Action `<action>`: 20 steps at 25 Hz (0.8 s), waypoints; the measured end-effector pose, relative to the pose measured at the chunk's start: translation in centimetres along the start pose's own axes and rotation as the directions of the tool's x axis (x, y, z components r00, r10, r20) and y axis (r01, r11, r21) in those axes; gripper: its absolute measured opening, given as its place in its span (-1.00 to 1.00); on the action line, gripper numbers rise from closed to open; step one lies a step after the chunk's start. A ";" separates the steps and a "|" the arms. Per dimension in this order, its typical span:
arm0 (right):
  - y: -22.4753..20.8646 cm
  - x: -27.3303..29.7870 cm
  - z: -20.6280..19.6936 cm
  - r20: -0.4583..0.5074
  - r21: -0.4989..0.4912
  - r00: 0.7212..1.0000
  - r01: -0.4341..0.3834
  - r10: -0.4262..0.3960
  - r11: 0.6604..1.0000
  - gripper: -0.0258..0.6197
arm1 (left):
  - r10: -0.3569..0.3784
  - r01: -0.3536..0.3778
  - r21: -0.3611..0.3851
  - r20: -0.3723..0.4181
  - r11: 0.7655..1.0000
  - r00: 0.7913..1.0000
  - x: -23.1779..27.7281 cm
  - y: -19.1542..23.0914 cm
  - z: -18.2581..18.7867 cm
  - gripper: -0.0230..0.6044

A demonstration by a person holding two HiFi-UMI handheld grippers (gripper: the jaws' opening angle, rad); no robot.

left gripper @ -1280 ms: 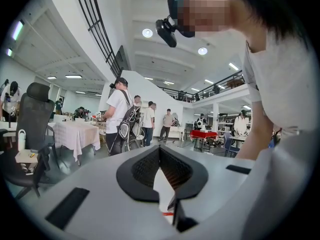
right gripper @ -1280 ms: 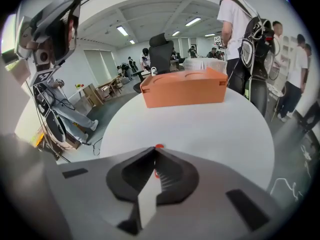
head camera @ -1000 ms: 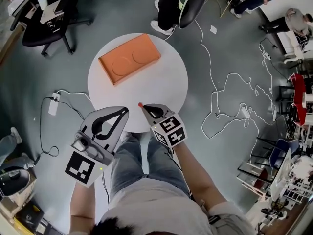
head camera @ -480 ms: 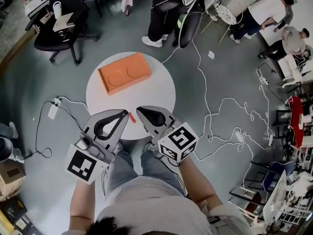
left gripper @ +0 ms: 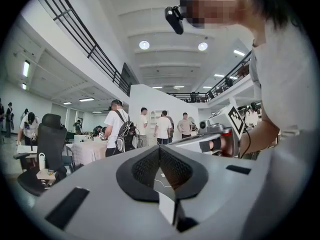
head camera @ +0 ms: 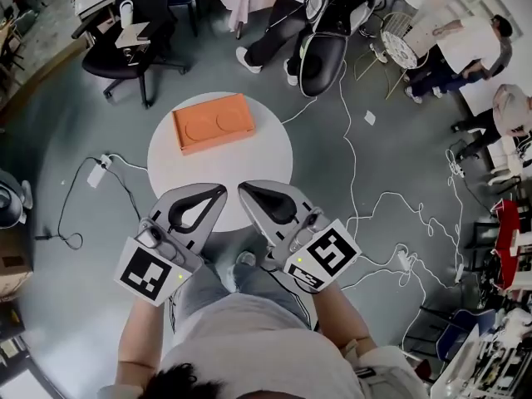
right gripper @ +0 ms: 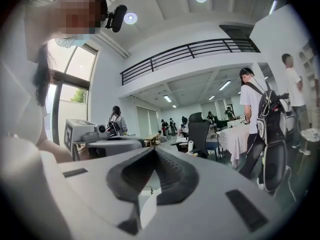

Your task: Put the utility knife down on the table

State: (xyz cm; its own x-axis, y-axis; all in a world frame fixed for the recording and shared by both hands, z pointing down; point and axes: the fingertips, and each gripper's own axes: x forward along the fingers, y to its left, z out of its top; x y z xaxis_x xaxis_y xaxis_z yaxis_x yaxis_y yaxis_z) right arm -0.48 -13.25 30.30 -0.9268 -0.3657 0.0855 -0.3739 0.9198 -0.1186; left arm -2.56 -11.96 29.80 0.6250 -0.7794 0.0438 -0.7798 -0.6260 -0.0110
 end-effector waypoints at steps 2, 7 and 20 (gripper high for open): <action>0.2 -1.1 0.3 0.014 -0.009 1.000 -0.019 0.020 1.000 -0.90 | 0.019 -0.019 -0.002 0.003 1.000 1.000 0.2 -0.8 0.2 -0.90; 0.9 -2.6 1.0 0.044 -0.045 0.997 -0.063 0.065 0.997 -0.90 | 0.054 -0.054 -0.011 0.005 0.998 0.999 0.3 -2.2 0.3 -0.90; 2.7 -2.8 1.8 0.071 -0.090 0.990 -0.115 0.121 0.989 -0.90 | 0.094 -0.094 0.006 0.018 0.996 0.995 -0.6 -2.4 1.0 -0.90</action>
State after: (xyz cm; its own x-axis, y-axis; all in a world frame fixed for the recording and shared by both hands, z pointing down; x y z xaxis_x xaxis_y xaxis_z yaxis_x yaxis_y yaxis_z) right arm 1.08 -10.03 27.96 -0.9654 -0.2608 -0.0001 -0.2606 0.9647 -0.0377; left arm -0.98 -9.99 28.82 0.5493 -0.8353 0.0242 -0.8351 -0.5498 -0.0208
